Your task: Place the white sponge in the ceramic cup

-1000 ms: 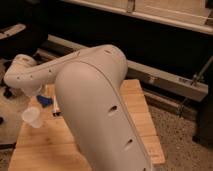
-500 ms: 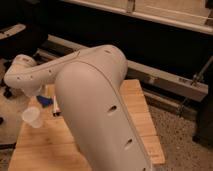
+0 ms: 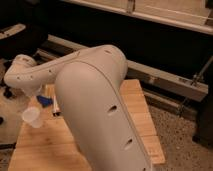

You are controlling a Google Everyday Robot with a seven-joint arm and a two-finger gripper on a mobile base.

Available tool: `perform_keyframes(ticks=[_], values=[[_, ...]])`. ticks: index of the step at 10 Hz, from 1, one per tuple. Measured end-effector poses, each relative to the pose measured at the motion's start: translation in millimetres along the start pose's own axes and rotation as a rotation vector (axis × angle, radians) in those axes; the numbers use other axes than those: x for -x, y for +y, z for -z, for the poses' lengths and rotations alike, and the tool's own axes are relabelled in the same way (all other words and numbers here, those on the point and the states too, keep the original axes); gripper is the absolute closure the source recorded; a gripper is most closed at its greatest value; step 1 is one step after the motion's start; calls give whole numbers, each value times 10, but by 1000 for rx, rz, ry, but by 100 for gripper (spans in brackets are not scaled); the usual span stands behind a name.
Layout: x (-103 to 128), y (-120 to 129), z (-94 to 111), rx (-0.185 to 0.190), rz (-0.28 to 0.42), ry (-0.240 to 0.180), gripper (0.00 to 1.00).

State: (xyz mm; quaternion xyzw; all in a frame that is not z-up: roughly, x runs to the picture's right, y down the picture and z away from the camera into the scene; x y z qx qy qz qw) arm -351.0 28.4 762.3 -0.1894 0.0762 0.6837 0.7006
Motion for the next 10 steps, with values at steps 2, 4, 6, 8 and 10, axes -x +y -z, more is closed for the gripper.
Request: perform_keyframes(ticks=[2,4,6,8,10], values=[[1,5,-1,1,3,-2,39],[124,32,10,7,42,-36,39],[462,76,33,3,127,-108,39],[867,133,72,7,258,-186,39],[1118,235,77,48,413,-232,39]])
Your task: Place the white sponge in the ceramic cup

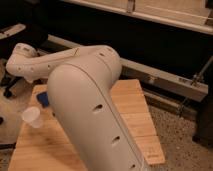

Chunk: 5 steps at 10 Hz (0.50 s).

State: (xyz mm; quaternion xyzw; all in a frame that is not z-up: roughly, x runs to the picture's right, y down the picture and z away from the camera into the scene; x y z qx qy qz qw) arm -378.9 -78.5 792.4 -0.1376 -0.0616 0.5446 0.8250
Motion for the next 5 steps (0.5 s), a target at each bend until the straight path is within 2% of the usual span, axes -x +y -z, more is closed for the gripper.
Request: perform_keyframes(ticks=[3,4,5], values=[[255,-37,-161,94,204,-68,39],[260,-9,-292,110,261,-71,39],[247,8,-399,112,295,-66,39]])
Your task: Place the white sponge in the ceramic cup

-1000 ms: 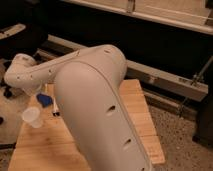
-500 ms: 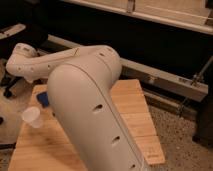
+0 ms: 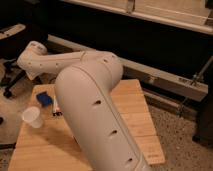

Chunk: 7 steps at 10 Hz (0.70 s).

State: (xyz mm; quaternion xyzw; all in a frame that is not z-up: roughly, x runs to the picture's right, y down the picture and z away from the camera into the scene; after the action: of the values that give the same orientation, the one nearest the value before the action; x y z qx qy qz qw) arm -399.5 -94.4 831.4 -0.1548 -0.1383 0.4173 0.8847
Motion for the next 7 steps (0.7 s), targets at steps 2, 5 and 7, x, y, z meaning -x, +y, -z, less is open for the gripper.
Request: perform_keyframes(ticks=[2,5,7], values=[[-46,54,-283,-12,68,35,39],[-136,183,-583,-31,63,88,39],[-315,239,-737,-36,27,138,39]])
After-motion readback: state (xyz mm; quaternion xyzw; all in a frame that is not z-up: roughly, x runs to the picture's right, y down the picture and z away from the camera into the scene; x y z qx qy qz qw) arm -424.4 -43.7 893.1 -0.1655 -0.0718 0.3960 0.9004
